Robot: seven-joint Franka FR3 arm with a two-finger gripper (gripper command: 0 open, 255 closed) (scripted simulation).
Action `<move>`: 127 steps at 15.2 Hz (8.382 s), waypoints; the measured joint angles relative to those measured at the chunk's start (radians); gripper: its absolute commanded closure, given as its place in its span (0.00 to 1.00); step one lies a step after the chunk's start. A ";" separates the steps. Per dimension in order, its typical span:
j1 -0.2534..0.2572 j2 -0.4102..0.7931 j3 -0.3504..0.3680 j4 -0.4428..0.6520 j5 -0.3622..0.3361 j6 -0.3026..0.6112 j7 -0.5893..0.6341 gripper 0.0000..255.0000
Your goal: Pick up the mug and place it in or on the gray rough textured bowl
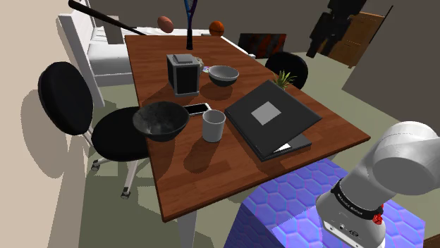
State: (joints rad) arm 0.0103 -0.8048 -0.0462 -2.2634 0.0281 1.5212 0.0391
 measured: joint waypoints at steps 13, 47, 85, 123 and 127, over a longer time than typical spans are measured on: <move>0.051 0.216 0.102 -0.120 0.066 0.331 0.072 0.00; 0.110 0.788 0.231 -0.063 0.059 0.844 0.184 1.00; 0.104 0.626 0.217 0.197 0.068 0.424 0.190 1.00; 0.235 1.197 0.304 0.755 -0.082 0.434 0.439 1.00; 0.235 1.198 0.304 0.755 -0.082 0.434 0.439 0.00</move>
State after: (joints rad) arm 0.2450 0.3927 0.2574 -1.5081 -0.0544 1.9555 0.4779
